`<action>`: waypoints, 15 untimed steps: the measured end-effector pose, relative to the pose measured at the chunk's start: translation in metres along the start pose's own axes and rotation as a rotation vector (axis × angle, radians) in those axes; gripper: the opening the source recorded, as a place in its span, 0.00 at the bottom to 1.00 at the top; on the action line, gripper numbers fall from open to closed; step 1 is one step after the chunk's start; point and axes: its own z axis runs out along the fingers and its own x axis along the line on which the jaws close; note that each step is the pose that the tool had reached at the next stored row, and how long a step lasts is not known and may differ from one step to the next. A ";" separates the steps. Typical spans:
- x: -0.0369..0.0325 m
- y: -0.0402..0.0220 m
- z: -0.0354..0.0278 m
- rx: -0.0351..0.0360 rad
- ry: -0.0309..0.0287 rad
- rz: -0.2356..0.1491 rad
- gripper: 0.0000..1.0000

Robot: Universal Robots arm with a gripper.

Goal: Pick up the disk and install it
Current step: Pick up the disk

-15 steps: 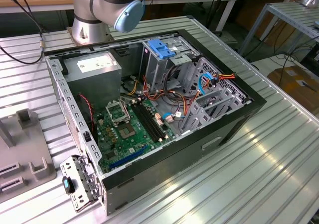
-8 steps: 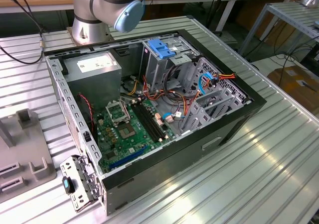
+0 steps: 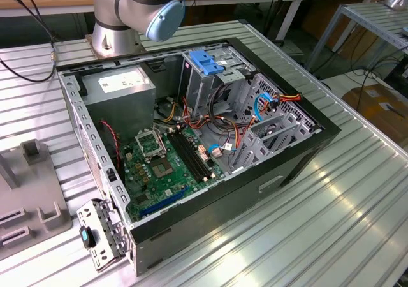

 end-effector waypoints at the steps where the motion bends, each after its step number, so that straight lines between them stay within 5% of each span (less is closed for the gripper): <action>1: 0.0000 0.0000 -0.0002 0.0001 -0.0001 0.000 0.35; 15: 0.0003 0.0000 -0.0142 0.0003 -0.0002 0.000 0.35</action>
